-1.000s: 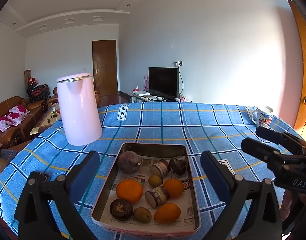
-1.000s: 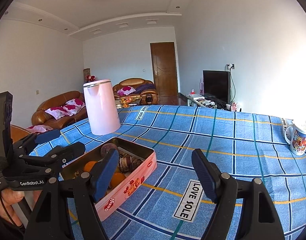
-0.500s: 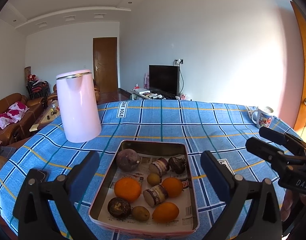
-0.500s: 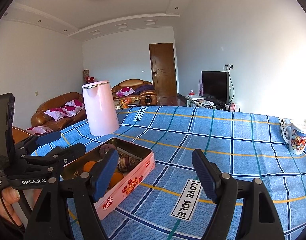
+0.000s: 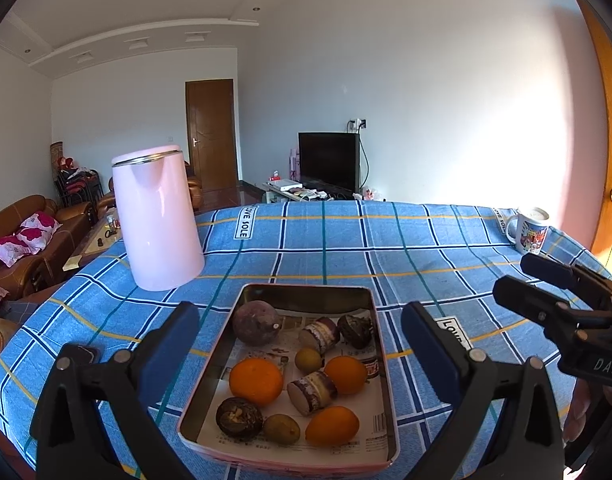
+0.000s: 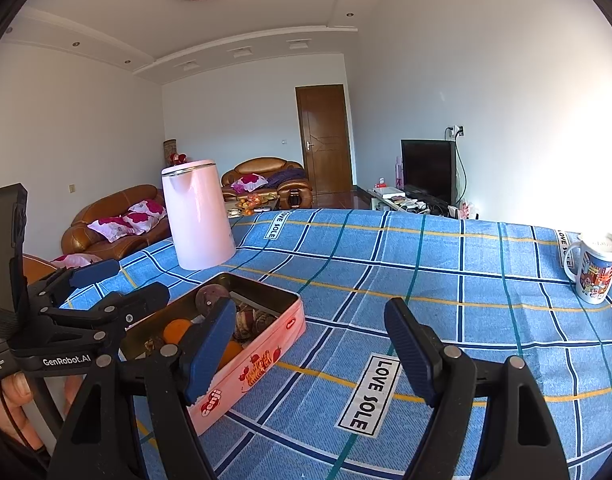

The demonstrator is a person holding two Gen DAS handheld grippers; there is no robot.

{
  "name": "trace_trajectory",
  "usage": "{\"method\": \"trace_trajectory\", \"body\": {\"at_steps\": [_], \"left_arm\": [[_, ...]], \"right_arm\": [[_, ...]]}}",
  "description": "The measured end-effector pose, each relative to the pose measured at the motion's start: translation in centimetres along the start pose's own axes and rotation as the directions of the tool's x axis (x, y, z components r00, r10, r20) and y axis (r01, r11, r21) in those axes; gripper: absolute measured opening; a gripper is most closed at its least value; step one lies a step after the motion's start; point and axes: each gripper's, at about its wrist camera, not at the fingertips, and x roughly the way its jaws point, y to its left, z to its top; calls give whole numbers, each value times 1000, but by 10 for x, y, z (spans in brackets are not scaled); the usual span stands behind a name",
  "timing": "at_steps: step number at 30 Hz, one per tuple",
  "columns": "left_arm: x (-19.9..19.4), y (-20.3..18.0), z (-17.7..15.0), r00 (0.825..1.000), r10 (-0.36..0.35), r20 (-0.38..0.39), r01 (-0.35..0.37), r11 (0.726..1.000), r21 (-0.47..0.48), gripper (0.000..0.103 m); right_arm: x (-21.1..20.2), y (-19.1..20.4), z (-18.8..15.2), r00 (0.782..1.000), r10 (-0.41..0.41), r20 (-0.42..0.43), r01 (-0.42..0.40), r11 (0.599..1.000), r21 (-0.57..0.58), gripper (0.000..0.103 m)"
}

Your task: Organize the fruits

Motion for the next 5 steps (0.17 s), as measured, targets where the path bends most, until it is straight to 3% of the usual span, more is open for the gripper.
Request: {"method": "trace_trajectory", "body": {"at_steps": [5], "left_arm": [[-1,-2,0,1000,-13,-3,13,1000,6,103]], "right_arm": [[0,-5,-1,1000,-9,-5,9,1000,4,78]]}}
